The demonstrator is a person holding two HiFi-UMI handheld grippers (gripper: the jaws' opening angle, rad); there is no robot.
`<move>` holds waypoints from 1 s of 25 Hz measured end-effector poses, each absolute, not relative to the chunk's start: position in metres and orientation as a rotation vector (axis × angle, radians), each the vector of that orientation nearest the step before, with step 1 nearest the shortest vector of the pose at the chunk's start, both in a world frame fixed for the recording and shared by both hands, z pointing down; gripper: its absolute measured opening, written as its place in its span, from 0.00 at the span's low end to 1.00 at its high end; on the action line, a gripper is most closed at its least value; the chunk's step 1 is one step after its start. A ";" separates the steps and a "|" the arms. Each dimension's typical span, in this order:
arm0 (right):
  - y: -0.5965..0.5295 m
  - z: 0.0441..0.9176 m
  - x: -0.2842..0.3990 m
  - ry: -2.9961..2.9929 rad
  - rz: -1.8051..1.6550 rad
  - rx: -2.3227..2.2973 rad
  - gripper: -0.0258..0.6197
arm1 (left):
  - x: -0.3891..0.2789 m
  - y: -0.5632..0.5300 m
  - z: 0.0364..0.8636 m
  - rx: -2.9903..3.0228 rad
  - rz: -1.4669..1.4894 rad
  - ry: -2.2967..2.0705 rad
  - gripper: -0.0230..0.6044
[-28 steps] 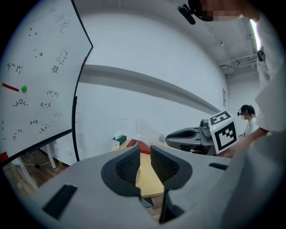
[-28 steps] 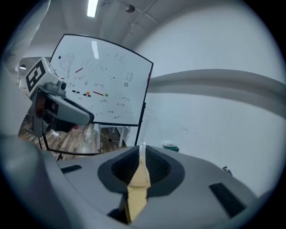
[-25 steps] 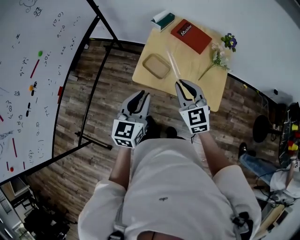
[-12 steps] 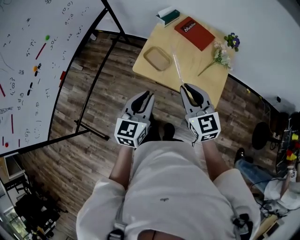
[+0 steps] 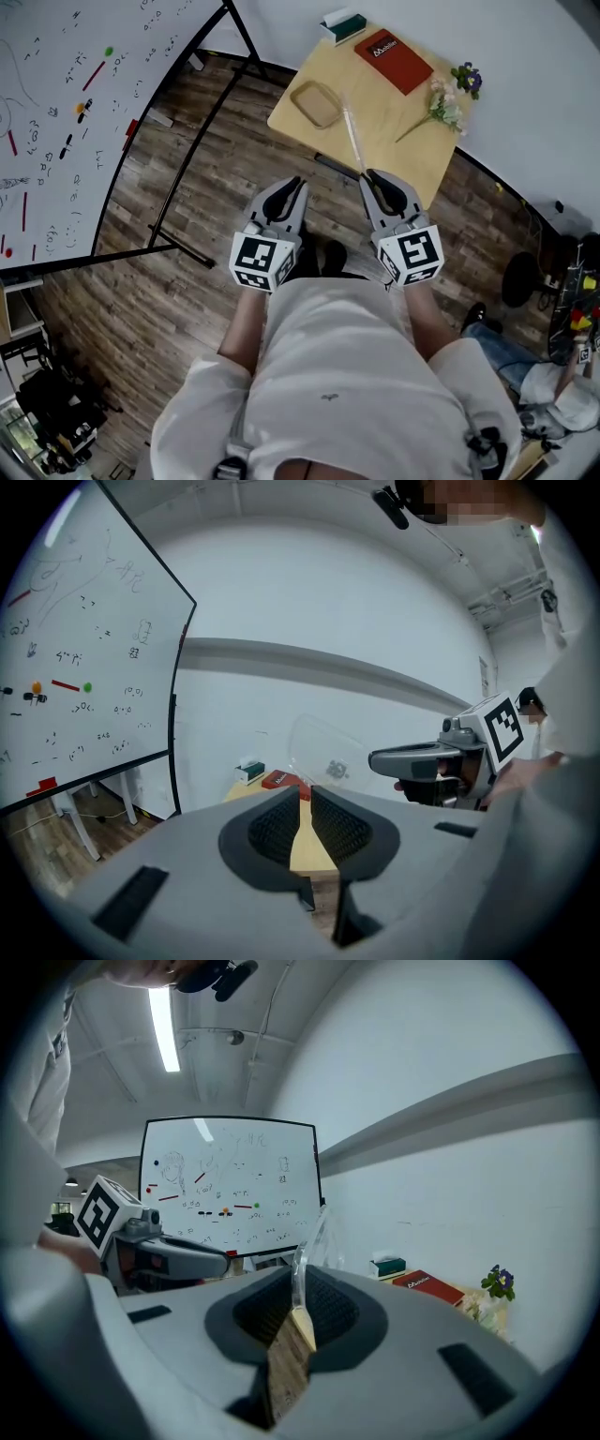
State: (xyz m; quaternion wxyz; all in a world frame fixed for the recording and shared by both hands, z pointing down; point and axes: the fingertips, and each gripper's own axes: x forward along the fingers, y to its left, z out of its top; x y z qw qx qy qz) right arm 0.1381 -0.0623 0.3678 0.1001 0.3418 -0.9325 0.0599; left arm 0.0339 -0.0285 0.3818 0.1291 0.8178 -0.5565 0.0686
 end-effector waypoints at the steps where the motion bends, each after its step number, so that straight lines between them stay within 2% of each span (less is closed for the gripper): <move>1: -0.059 0.368 0.139 -2.760 0.178 1.003 0.11 | 0.037 -0.026 0.381 2.379 0.198 -1.622 0.10; 11: -0.040 0.370 0.140 -2.779 0.192 0.956 0.11 | 0.051 -0.012 0.381 2.388 0.210 -1.599 0.05; 25: -0.037 0.373 0.131 -2.789 0.196 0.905 0.11 | 0.051 -0.017 0.377 2.399 0.201 -1.615 0.04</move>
